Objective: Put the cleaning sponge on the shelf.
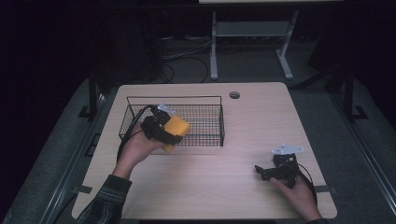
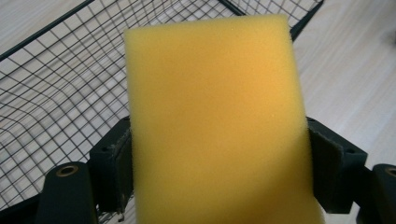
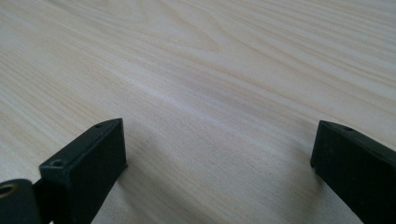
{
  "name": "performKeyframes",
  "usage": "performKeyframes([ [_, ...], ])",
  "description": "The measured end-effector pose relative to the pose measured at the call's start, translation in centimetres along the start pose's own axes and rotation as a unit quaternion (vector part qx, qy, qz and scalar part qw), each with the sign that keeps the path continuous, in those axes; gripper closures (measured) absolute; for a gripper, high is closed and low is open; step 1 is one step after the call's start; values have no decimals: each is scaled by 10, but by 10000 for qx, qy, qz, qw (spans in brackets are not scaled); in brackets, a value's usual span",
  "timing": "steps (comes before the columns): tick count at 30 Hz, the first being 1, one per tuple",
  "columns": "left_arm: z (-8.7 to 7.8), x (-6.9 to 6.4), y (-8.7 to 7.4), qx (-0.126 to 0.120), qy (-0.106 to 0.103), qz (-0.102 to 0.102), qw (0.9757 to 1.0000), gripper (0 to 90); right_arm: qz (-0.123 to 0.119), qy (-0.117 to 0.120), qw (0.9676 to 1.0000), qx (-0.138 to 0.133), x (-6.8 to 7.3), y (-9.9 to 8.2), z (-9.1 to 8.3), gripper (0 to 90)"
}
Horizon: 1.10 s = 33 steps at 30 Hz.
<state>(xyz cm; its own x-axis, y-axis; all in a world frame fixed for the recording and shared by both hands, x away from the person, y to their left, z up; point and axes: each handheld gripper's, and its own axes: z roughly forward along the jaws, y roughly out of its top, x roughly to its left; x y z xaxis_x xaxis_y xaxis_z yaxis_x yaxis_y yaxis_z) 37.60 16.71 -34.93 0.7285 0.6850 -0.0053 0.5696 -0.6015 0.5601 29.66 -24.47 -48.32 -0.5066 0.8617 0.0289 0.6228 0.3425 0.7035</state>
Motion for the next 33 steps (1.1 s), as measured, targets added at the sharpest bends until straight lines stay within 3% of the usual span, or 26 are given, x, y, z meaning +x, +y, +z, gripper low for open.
performKeyframes([
  [20,3,36,5,-36,268,-264,9993,220,2,1,10000,1,0,0,0,26],
  [33,3,64,0,-16,496,-409,9979,220,-1,3,10000,-2,0,0,0,26],
])
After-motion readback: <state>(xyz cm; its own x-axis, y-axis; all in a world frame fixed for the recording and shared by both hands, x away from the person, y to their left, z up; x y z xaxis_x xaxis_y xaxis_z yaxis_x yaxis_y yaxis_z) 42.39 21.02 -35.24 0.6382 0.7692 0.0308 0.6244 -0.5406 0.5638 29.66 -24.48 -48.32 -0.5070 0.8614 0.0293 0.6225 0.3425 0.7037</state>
